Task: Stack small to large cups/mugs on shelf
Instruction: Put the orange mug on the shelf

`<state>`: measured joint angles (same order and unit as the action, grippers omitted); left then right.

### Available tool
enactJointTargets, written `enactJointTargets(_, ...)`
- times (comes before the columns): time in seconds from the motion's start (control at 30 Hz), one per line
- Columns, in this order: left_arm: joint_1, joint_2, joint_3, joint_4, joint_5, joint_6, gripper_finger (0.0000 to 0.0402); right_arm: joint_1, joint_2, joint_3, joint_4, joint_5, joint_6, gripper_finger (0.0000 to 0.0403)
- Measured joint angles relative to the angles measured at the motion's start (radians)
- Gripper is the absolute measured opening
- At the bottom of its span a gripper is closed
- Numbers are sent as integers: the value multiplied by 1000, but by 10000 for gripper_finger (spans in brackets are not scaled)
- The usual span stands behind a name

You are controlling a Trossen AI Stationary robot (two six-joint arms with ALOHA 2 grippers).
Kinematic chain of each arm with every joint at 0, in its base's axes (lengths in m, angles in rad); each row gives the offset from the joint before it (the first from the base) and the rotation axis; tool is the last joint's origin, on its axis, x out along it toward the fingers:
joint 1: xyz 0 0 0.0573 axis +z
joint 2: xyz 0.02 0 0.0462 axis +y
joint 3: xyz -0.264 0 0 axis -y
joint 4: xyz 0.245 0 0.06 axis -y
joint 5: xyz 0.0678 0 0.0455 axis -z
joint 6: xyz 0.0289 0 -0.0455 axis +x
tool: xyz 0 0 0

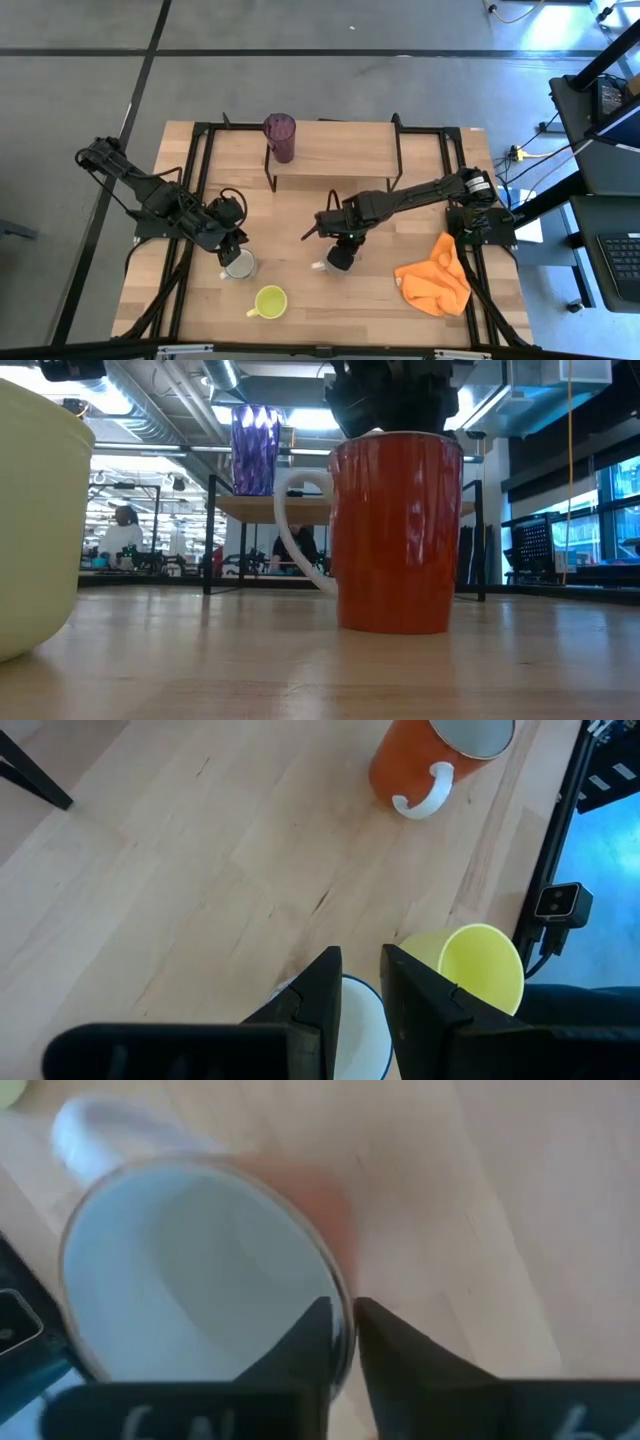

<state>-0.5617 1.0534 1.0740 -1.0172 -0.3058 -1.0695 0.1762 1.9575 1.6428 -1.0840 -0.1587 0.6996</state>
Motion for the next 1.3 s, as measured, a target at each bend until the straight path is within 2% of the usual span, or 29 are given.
enactJointTargets(0.13,0,0,0,0,0,0,67,-14,0,0,-3,12,-26,24)
enactJointTargets(0.43,0,0,0,0,-1,0,67,-51,1,36,-38,47,-133,25)
enactJointTargets(0.63,0,0,0,0,-30,0,67,-67,1,167,-156,118,-294,21)
enactJointTargets(0.83,0,0,0,0,-32,1,67,-105,0,348,-293,127,-398,21)
enactJointTargets(1.1,8,0,0,0,-52,4,67,-209,0,564,-494,176,-584,22)
enactJointTargets(1.3,28,0,0,0,-48,4,67,-296,-1,644,-483,233,-732,31)
